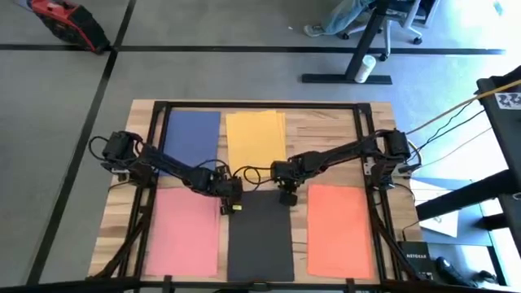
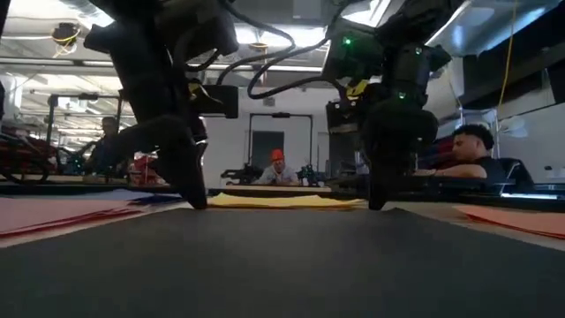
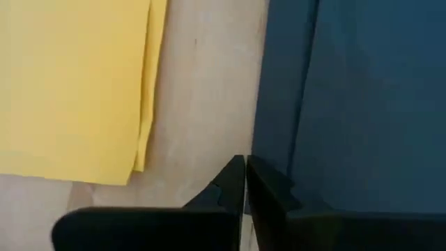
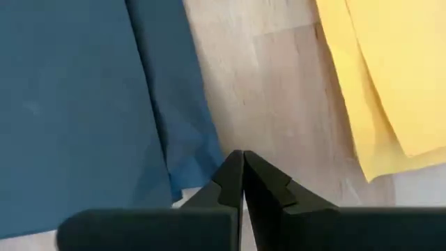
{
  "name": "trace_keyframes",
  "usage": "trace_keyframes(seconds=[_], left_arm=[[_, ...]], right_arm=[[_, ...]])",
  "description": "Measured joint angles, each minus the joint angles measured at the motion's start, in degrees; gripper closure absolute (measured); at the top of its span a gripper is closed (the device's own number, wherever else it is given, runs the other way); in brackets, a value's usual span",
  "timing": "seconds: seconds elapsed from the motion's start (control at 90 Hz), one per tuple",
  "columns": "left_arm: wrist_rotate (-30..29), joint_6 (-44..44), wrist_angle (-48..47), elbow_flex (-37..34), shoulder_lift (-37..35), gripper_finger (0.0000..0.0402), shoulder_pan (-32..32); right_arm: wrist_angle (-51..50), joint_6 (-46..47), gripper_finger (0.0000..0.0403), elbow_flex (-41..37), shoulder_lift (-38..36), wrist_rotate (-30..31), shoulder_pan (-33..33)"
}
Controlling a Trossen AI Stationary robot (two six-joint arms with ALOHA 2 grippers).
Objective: Organize paper
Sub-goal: Adjust the stacked colored papers on the table
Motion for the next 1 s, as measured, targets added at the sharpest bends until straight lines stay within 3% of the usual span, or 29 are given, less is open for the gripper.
trace_keyframes(seconds=[0.422, 0.611, 0.833, 1.0], left_arm=[[1.0, -0.5, 0.6, 0.0, 0.0, 0.04, -1.1], [-0.2, 1.5, 1.0, 0.0, -0.5, 0.04, -0.9], [-0.7, 3.0, -4.1, 1.7, -4.3, 0.04, 0.4], [0.8, 3.0, -9.1, 3.8, -7.1, 0.04, -2.5]], right_arm=[[-0.5, -0.1, 0.0403, 0.0, 0.0, -0.6, 2.8], [-1.7, -0.2, 0.0403, 0.0, 0.0, 2.8, 2.7], [-2.9, -0.2, 0.0403, 0.1, -0.1, 3.0, 2.7], [-3.7, -0.2, 0.0403, 0.1, -0.1, 3.0, 2.7]])
